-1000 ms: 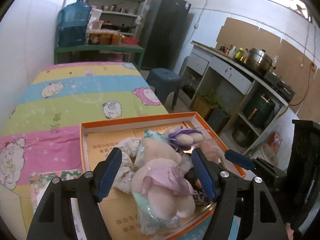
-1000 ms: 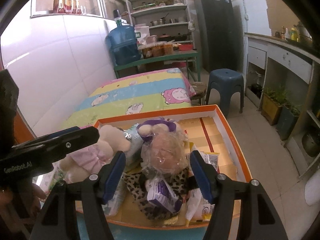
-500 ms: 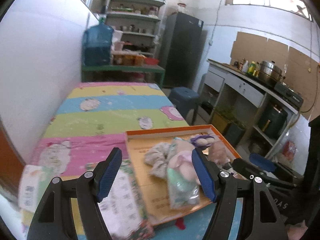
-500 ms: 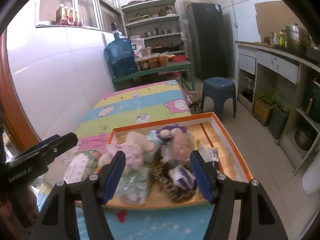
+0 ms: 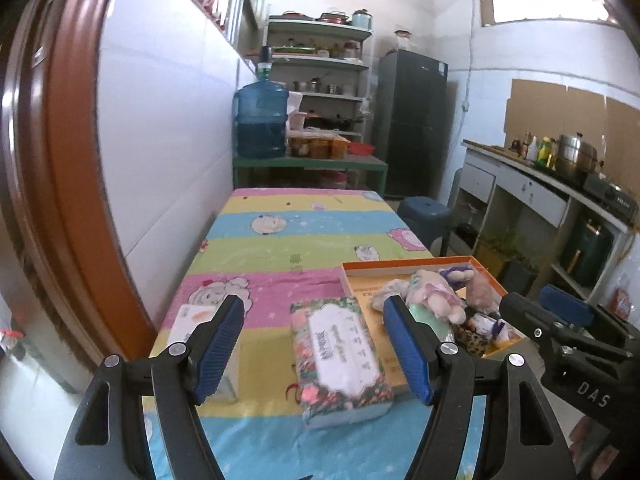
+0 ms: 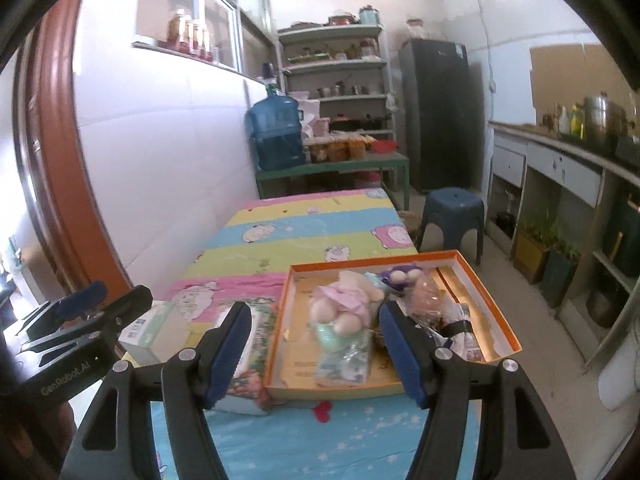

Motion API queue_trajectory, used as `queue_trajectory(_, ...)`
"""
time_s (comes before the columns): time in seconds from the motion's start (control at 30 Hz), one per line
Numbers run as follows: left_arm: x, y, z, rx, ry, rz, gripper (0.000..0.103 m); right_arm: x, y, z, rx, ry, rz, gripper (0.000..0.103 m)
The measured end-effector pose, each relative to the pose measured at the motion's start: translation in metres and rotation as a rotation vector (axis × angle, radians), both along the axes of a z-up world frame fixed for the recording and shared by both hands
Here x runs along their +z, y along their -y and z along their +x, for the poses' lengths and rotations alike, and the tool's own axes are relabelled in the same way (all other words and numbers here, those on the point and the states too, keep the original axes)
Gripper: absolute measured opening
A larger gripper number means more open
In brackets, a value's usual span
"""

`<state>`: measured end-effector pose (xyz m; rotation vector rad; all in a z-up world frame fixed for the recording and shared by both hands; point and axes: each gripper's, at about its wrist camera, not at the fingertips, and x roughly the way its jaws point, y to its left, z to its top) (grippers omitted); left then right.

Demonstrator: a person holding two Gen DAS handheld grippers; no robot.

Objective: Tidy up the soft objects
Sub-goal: 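Withdraw both tools from the box back over the quilt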

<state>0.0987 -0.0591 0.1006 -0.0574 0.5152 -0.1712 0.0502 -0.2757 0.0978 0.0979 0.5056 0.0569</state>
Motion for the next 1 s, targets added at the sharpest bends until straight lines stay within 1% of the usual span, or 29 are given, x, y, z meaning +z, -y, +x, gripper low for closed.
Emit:
queue_trajectory(0.13, 0.004, -0.019, -0.016, 0.027, 0.007, -0.006, 0.074, 0.004, -0.016, -0.011, 0.016, 0.004, 0.005, 0.066)
queue_trajectory(0.33, 0.012, -0.031, -0.033, 0.043, 0.024, 0.004, 0.074, 0.008, -0.034, -0.025, 0.018, 0.018, -0.009, 0.066)
queue_trajectory(0.5, 0.015, -0.032, -0.039, 0.058, 0.025, 0.023, 0.074, 0.009, -0.035, -0.030, 0.016, 0.021, -0.006, 0.066)
queue_trajectory(1.0, 0.013, -0.030, -0.044, 0.063, 0.015, 0.031, 0.074, 0.009, -0.041, -0.034, 0.017, 0.014, 0.007, 0.066)
